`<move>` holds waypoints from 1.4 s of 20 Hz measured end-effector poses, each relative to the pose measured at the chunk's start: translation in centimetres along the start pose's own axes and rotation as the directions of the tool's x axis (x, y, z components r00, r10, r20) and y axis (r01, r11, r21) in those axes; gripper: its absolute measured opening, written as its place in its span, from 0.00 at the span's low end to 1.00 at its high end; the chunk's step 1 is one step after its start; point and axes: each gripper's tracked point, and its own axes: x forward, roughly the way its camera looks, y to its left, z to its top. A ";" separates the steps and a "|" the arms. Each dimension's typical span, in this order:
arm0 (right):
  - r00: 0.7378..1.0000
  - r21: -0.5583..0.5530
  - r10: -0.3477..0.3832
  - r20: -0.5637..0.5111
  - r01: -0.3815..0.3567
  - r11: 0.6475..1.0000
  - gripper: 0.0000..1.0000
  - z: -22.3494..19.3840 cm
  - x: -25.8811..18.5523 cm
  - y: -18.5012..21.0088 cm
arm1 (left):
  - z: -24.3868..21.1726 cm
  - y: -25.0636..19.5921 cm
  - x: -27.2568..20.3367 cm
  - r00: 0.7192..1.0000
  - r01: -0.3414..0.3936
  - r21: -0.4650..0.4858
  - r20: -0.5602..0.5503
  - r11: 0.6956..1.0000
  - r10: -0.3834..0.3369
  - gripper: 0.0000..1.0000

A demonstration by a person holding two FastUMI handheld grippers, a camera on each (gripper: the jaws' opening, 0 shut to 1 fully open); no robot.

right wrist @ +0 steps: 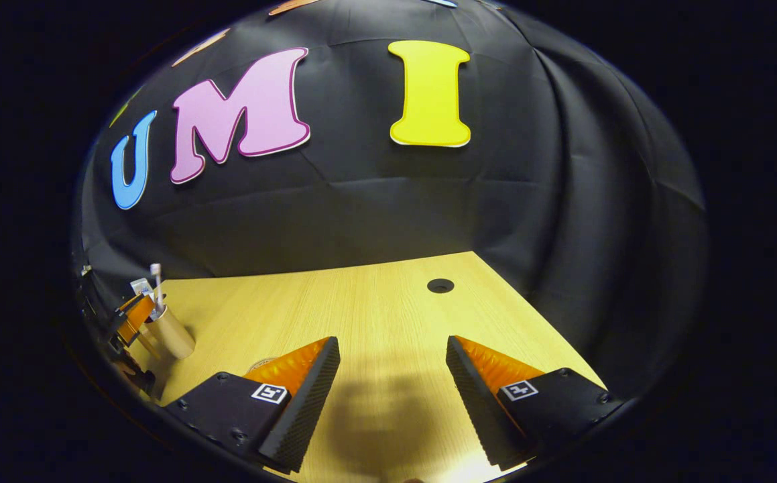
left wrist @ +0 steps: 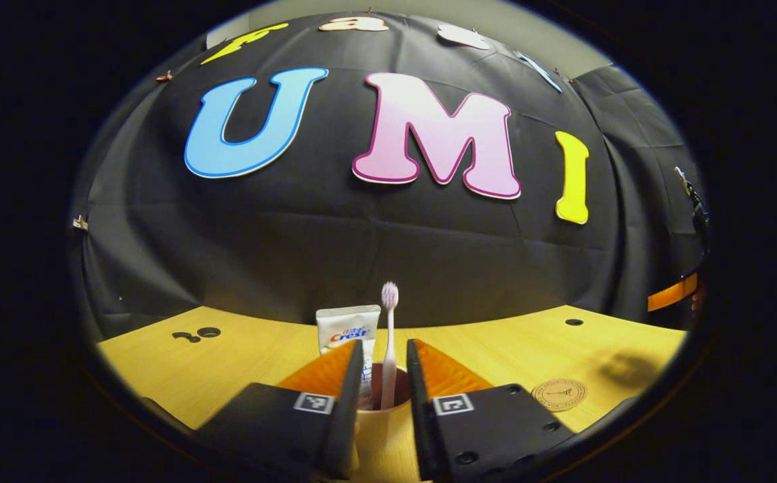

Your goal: Put the toothbrush and toothpaste on the desktop into the cup, then pick up the cup and place it on the coaster on the desktop.

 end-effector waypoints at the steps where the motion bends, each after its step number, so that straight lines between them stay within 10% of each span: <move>1: 1.000 0.008 -0.003 -0.002 0.003 1.000 0.98 -0.1 0.0 -0.1 | 0.3 0.0 -0.5 1.000 0.004 0.005 -0.007 1.000 -0.004 0.58; 6: 1.000 0.031 -0.016 0.005 0.016 0.999 0.98 0.4 -0.5 -1.0 | -1.7 0.3 -2.3 0.989 -0.013 0.091 -0.149 0.996 0.027 0.99; 16: 0.999 0.019 -0.028 -0.046 0.028 0.999 0.98 -0.1 -4.0 -3.3 | -2.1 1.8 -5.3 0.890 -0.018 0.037 -0.455 0.999 0.033 0.99; 28: 0.988 0.083 -0.132 -0.075 0.138 0.987 0.98 -0.4 -8.9 -11.5 | -7.1 2.8 -5.6 0.594 -0.009 -0.044 -0.804 0.999 -0.030 0.98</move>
